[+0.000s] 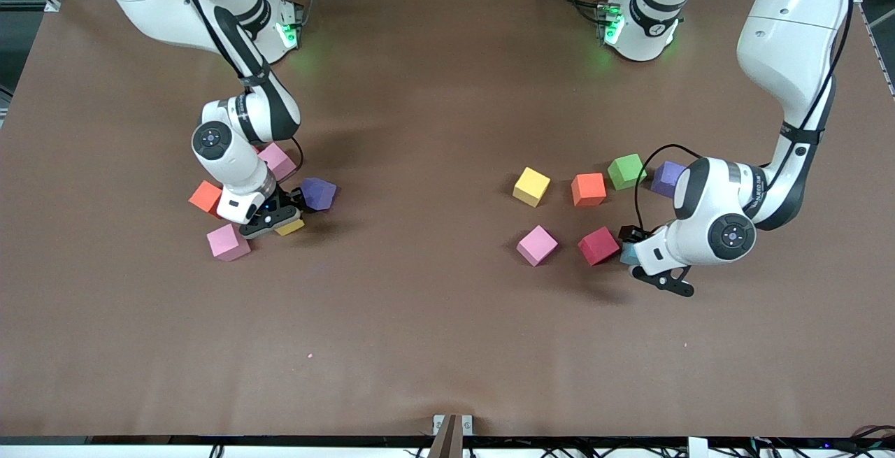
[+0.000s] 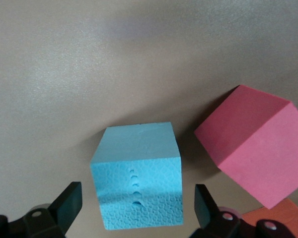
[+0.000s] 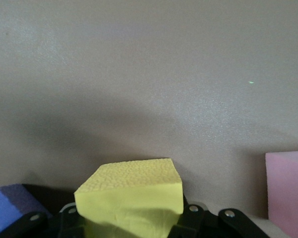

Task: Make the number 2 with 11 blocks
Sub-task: 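Carry the cyan cube to the table center with the left gripper, release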

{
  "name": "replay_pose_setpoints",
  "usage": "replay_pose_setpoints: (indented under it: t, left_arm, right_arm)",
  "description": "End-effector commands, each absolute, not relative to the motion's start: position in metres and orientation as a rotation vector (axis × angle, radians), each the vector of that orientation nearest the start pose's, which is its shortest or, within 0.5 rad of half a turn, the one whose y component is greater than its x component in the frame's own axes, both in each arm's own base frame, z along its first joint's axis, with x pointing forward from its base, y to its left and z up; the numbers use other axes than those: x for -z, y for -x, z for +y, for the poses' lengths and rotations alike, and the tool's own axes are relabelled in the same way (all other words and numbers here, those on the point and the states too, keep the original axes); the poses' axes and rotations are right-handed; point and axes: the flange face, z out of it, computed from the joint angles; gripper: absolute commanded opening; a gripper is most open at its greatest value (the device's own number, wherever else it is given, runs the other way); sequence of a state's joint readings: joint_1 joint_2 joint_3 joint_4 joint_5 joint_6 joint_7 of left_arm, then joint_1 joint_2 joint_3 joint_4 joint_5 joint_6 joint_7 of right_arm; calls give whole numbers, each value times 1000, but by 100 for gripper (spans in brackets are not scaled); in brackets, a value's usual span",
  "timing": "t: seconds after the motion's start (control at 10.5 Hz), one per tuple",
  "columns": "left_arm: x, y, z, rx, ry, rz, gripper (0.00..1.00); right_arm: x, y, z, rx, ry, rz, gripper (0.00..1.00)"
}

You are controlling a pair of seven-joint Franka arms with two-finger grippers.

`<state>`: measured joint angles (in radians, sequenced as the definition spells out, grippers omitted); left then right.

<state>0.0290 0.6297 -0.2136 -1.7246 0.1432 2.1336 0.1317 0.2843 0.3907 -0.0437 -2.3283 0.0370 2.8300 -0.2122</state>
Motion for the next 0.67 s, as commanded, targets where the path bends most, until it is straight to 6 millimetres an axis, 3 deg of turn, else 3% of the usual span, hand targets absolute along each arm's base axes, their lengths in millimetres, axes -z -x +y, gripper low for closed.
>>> replay_pose_setpoints:
  t: [0.0,0.1,0.19,0.29,0.38,0.57]
  left_arm:
    - [-211,-637,-104,-335,3079,597,100]
    - [-205,-636,-105,-349,3076,599,100]
    - [-203,-635,-105,-354,3076,599,90]
    - [-203,-635,-105,-354,3077,596,61]
    - [-205,-636,-104,-349,3080,583,44]
    - [-217,-641,-107,-311,3096,455,38]
  right_arm:
    - [-186,-516,121,183,3063,-626,51]
    - [-195,-518,120,184,3062,-557,51]
    - [-206,-522,122,174,3056,-547,51]
    - [-213,-528,122,129,3054,-554,50]
    - [-223,-533,123,115,3051,-554,50]
    - [-238,-542,124,119,3048,-550,50]
